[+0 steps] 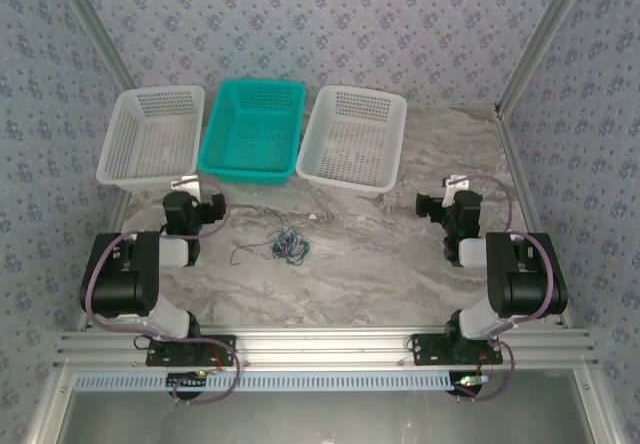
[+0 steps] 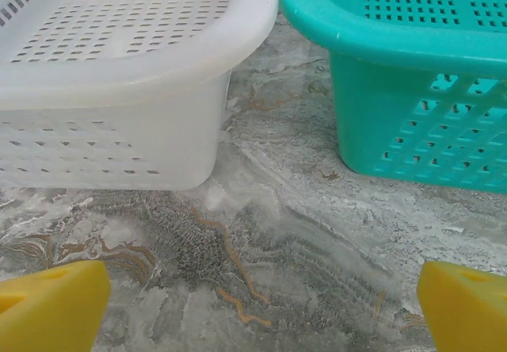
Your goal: Untangle the cables
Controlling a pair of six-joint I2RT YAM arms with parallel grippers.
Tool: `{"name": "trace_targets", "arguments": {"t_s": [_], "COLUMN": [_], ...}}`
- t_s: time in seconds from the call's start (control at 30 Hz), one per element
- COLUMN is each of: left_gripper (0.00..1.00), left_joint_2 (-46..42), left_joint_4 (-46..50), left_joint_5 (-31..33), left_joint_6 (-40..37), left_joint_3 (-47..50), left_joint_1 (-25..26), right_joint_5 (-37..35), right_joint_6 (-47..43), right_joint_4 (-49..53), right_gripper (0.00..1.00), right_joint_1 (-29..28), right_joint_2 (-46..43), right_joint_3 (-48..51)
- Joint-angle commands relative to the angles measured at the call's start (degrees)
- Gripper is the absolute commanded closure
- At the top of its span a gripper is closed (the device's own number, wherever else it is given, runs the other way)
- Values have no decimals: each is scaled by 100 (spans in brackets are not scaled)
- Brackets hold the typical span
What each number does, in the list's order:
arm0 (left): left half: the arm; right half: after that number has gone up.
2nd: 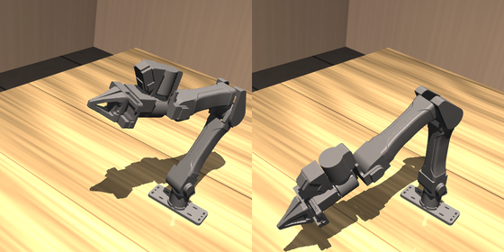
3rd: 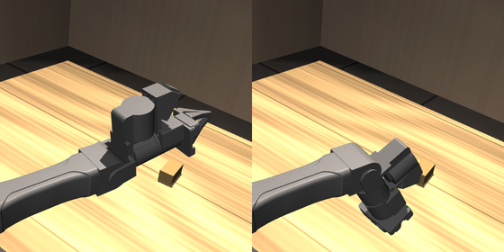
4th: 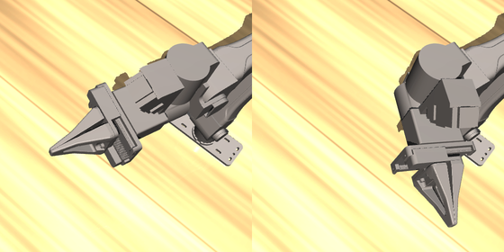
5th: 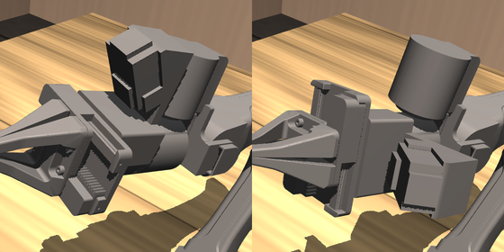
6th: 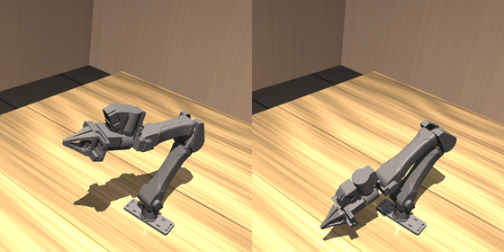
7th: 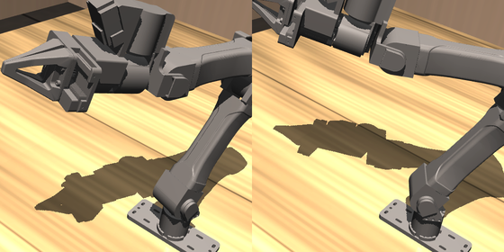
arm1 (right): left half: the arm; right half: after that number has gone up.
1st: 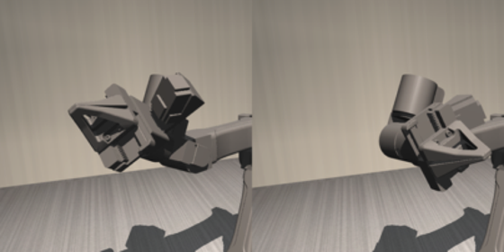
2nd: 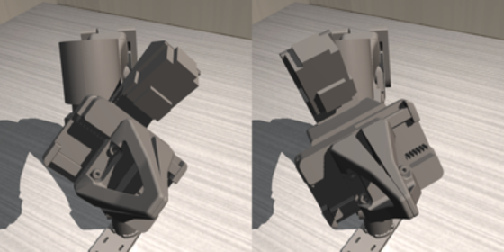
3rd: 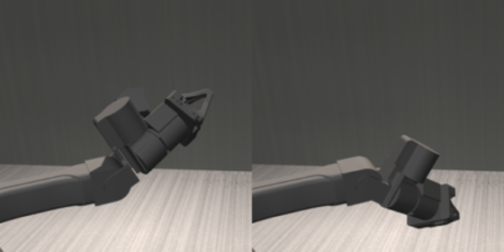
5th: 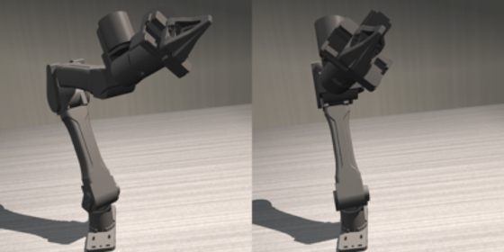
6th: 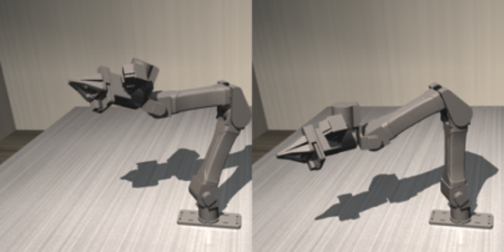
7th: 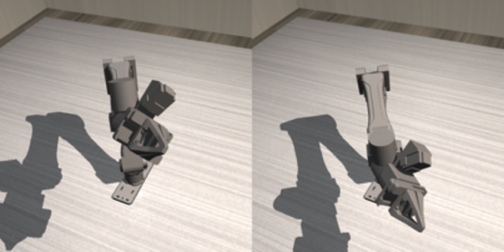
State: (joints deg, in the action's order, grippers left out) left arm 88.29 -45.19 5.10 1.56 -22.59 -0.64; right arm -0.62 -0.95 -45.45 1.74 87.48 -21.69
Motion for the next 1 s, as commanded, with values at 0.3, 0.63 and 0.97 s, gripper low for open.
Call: {"name": "trace_targets", "arguments": {"t_s": [0.3,0.63,0.97], "left_gripper": [0,1,1], "left_joint_2": [-39,-39,-1310], "left_joint_4": [-130,-130,891], "left_joint_5": [-149,-151,1357], "left_joint_6": [15,6,30], "left_joint_3": [-114,-114,-73], "left_joint_1": [-21,-10,561], "right_joint_5": [32,108,-1777], "right_joint_6": [-64,-85,2190], "right_joint_4": [-21,-33,4457], "right_gripper": [0,1,0], "right_joint_1": [21,34,-415], "right_joint_2": [-44,-49,-2730], "right_joint_3": [-104,-97,-1314]}}
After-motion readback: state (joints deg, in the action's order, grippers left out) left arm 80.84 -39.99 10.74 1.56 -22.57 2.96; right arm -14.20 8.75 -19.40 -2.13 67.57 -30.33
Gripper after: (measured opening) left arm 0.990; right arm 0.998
